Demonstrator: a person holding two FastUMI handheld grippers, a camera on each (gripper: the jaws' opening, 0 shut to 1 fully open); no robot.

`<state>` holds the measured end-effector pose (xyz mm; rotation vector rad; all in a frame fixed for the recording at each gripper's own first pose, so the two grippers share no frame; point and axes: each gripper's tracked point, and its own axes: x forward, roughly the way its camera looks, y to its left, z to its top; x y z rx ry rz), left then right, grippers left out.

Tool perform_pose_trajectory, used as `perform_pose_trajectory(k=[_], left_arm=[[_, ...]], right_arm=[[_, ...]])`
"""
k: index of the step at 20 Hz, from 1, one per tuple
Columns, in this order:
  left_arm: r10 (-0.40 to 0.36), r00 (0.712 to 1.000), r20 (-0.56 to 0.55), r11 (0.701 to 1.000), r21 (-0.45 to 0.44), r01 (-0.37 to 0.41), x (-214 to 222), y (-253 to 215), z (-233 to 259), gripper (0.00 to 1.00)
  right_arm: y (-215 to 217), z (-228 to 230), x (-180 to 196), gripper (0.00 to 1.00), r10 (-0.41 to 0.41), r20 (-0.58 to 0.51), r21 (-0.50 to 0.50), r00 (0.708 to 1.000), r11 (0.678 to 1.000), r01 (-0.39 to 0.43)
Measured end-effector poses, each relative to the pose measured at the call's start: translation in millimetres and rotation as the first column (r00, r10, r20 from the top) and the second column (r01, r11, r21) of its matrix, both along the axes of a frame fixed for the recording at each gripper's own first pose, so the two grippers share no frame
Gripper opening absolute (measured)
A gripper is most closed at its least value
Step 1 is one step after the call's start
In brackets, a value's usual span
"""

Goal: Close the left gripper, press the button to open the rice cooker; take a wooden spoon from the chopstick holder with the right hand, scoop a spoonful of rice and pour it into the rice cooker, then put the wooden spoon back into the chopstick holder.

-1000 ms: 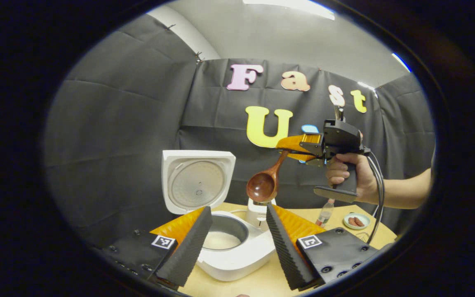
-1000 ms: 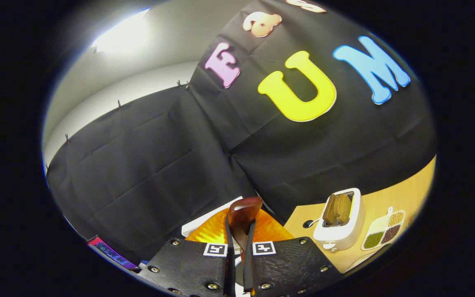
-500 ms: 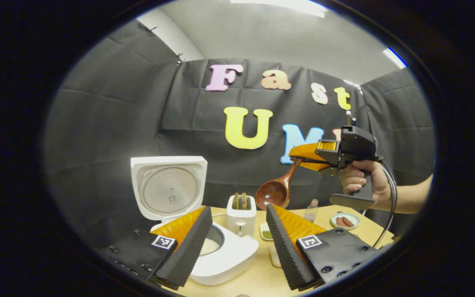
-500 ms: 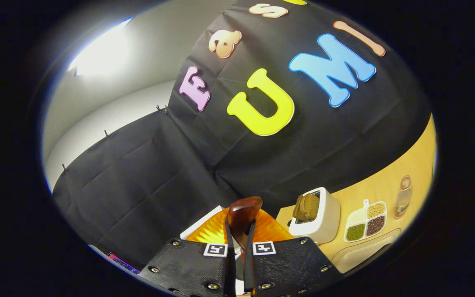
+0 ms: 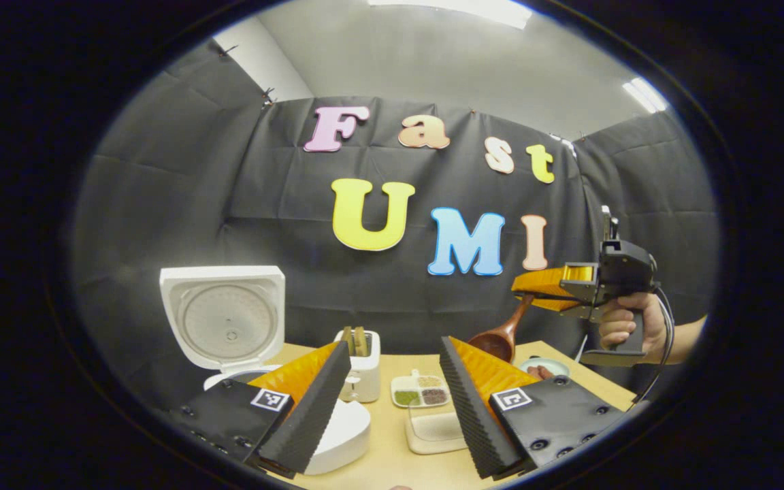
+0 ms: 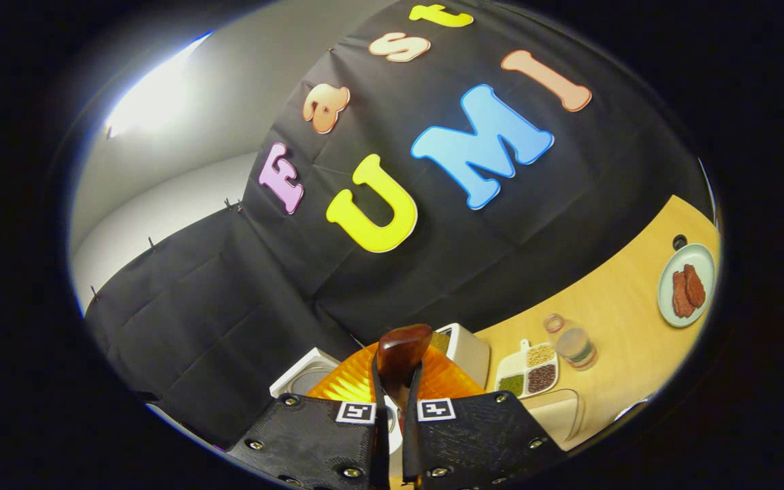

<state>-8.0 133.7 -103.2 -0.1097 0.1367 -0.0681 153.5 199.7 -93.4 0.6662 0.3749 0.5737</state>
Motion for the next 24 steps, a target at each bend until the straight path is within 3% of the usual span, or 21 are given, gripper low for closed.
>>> perform_pose_trajectory(k=[7, 14, 18, 24], left_arm=[[-0.021, 1.000, -0.012, 0.999, -0.048, 0.021, 9, -39, -3, 0.93], [-0.016, 1.000, -0.007, 1.000, -0.003, 0.016, 7, -58, 3, 0.94], [-0.025, 1.000, -0.014, 1.000, 0.017, 0.025, 5, -66, 1, 0.94], [-0.008, 1.000, -0.029, 1.000, 0.030, 0.009, -3, -64, -3, 0.94]], right_arm=[[-98, -20, -7, 0.07, -0.134, -0.019, -0.057, 0.991, 0.990, 0.132], [-187, -66, -16, 0.08, -0.305, -0.065, -0.160, 0.950, 0.943, 0.292], [-210, -96, -26, 0.08, -0.361, -0.101, -0.223, 0.927, 0.916, 0.333], [-205, -136, -41, 0.08, -0.348, -0.095, -0.357, 0.933, 0.886, 0.295]])
